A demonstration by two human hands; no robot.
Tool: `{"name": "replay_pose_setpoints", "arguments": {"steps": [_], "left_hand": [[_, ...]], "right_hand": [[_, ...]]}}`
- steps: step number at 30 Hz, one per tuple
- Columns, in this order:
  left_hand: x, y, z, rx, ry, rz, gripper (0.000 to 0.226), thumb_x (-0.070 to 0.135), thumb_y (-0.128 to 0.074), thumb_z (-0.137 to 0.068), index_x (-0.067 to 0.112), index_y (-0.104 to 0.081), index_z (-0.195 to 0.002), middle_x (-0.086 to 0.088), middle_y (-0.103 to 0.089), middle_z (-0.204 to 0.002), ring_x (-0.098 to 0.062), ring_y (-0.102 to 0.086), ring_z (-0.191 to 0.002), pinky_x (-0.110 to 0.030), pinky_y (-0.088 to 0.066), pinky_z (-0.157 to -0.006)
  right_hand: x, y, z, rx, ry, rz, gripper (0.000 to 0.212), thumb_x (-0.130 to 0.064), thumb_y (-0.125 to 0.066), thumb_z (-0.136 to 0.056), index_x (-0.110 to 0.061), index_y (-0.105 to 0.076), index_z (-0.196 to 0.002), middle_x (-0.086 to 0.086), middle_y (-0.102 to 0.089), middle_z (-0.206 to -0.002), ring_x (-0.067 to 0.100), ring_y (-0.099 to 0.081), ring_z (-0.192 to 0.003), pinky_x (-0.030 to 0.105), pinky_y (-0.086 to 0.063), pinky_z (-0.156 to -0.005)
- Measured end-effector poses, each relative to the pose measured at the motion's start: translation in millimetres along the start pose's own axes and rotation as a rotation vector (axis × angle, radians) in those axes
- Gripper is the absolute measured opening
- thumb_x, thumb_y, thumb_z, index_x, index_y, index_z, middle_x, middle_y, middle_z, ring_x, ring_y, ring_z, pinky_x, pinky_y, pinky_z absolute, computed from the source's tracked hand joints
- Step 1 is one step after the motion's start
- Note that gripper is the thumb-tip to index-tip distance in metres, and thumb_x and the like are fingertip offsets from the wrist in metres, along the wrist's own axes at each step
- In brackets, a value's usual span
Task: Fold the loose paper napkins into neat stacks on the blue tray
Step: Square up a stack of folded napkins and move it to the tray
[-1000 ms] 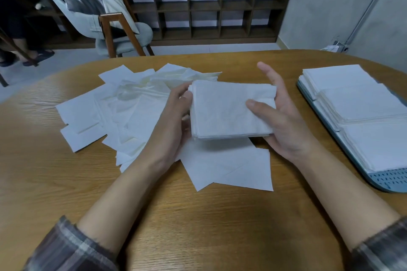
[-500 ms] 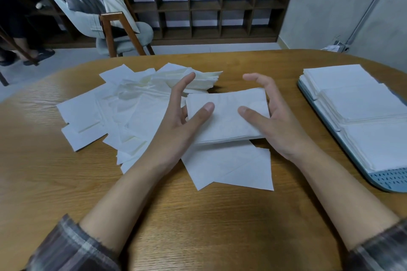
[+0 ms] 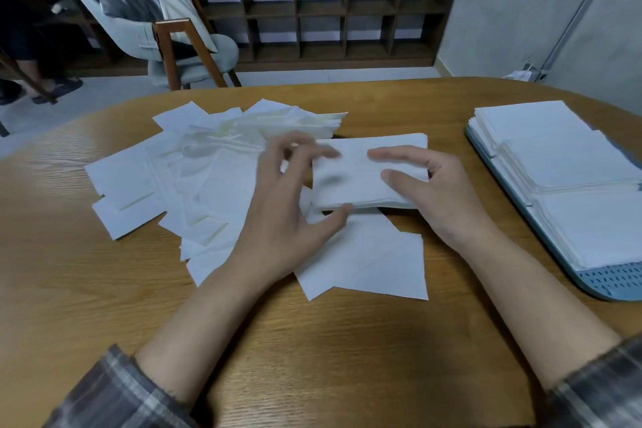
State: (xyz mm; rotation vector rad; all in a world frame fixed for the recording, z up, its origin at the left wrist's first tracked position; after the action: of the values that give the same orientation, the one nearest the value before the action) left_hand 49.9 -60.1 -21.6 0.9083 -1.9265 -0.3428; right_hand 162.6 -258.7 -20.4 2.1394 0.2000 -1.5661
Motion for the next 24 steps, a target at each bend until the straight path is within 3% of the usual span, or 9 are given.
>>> {"name": "replay_pose_setpoints", "arguments": {"steps": [3, 6, 11, 15, 17, 19, 21, 24], "left_hand": [[4, -6, 4, -0.342, -0.035, 0.022, 0.027, 0.034, -0.090, -0.082, 0.028, -0.072, -0.101, 0.011, -0.066, -0.097, -0.012, -0.062, -0.092, -0.016, -0.042, -0.078], [0, -15, 10, -0.508, -0.045, -0.062, 0.028, 0.045, -0.088, -0.079, 0.030, -0.072, -0.096, 0.013, -0.064, -0.091, -0.008, -0.062, -0.091, -0.023, -0.047, -0.078], [1, -15, 10, -0.470, -0.067, -0.047, 0.008, 0.029, -0.080, -0.083, 0.029, -0.073, -0.087, 0.012, -0.065, -0.086, -0.011, -0.063, -0.085, -0.033, -0.052, -0.075], [7, -9, 10, -0.436, 0.010, 0.054, 0.011, 0.014, -0.079, -0.084, 0.024, -0.074, -0.083, 0.012, -0.071, -0.085, -0.011, -0.067, -0.086, -0.022, -0.051, -0.078], [12, -1, 7, -0.380, 0.121, 0.213, 0.013, 0.005, -0.074, -0.086, 0.018, -0.073, -0.083, 0.009, -0.072, -0.082, -0.007, -0.069, -0.084, -0.016, -0.050, -0.079], [13, 6, 4, -0.323, 0.196, 0.362, 0.015, -0.002, -0.066, -0.091, 0.011, -0.070, -0.084, -0.011, -0.064, -0.076, -0.010, -0.059, -0.071, -0.015, -0.043, -0.069], [13, 11, 0, -0.280, 0.214, 0.413, 0.016, -0.002, -0.062, -0.095, 0.010, -0.065, -0.085, -0.028, -0.048, -0.073, -0.015, -0.039, -0.062, -0.017, -0.031, -0.059], [12, 14, -4, -0.218, 0.253, 0.429, 0.012, 0.007, -0.064, -0.096, 0.013, -0.066, -0.086, -0.028, -0.040, -0.070, -0.021, -0.027, -0.062, -0.017, -0.024, -0.055]], "right_hand": [[2, 1, -1, 0.040, 0.001, 0.010, 0.031, -0.005, -0.067, -0.099, -0.027, -0.080, -0.116, -0.024, -0.075, -0.120, -0.009, -0.060, -0.123, 0.003, -0.040, -0.098], [0, -1, 0, 0.039, 0.000, 0.013, 0.030, -0.004, -0.067, -0.098, -0.026, -0.080, -0.115, -0.025, -0.075, -0.118, -0.011, -0.061, -0.119, 0.002, -0.040, -0.096], [0, -2, 0, 0.025, -0.013, 0.028, 0.028, -0.004, -0.067, -0.098, -0.024, -0.081, -0.113, -0.027, -0.075, -0.114, -0.015, -0.060, -0.115, -0.003, -0.037, -0.090], [1, -1, 0, -0.015, 0.004, 0.016, 0.030, -0.004, -0.066, -0.099, -0.026, -0.080, -0.114, -0.026, -0.075, -0.118, -0.011, -0.060, -0.121, 0.002, -0.039, -0.096], [0, -2, 0, -0.043, 0.024, -0.020, 0.028, -0.006, -0.065, -0.100, -0.025, -0.080, -0.113, -0.020, -0.076, -0.120, -0.006, -0.061, -0.123, 0.012, -0.041, -0.103], [0, -2, -1, -0.067, 0.025, -0.101, 0.021, -0.018, -0.063, -0.103, -0.023, -0.081, -0.111, -0.013, -0.077, -0.121, 0.001, -0.063, -0.125, 0.025, -0.040, -0.107], [-3, -2, 0, -0.101, 0.016, -0.181, 0.029, -0.038, -0.059, -0.100, -0.022, -0.082, -0.109, -0.007, -0.077, -0.123, 0.008, -0.063, -0.125, 0.034, -0.040, -0.109], [-5, -3, 4, -0.170, 0.001, -0.193, 0.032, -0.052, -0.063, -0.095, -0.027, -0.084, -0.101, -0.003, -0.078, -0.118, 0.012, -0.069, -0.115, 0.029, -0.049, -0.097]]}}
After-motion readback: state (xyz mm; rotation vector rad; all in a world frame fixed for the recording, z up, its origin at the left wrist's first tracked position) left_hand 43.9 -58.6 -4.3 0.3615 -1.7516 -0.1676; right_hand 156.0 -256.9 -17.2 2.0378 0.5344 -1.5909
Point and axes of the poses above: each hand's wrist, its own z-axis away from the middle knuckle, its own y-axis out of the back of the hand, x = y × z, the point moved 1 cm from there along -z, towards the middle knuckle
